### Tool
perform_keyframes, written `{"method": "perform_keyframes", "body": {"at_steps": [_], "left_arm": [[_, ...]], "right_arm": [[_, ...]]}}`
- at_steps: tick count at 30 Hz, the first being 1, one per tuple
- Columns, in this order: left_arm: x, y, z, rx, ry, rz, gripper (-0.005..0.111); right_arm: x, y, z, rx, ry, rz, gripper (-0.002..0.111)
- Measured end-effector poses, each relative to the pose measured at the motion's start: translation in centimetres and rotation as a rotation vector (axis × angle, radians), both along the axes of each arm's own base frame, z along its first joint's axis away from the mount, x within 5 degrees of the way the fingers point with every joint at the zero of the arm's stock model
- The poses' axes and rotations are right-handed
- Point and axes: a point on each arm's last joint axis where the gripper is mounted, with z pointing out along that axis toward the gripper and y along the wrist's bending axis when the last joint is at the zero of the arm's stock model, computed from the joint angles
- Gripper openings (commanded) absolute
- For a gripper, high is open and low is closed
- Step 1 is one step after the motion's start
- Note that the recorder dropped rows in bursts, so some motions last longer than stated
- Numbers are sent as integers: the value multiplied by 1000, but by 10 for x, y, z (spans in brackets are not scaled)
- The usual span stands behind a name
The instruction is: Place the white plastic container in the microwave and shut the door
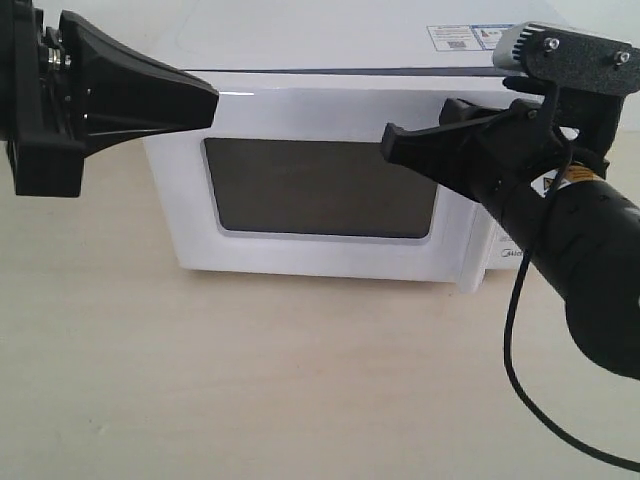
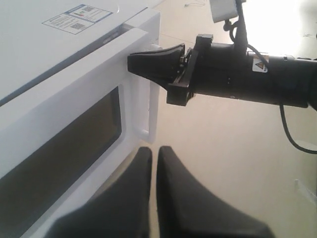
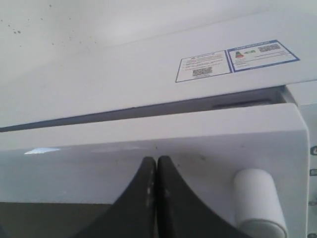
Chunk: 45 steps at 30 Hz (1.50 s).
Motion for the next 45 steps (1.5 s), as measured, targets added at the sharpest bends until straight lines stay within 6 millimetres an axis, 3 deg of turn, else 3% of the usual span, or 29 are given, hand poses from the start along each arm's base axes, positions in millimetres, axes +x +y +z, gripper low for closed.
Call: {"method": "perform_keyframes", "body": {"at_steps": [16,26,36,45], "left_arm": [[0,0,0,0,-1,2,4],[0,0,0,0,0,0,4],[0,0,0,0,0,0,4],[0,0,0,0,0,0,4]], "right_arm": [[20,16,7,-48,-7,-34,0],[26,22,2,-83,3,-43,0],[33,16,-2,-84,25,-68,0],[26,10,14,-60,80,-11,0]]}}
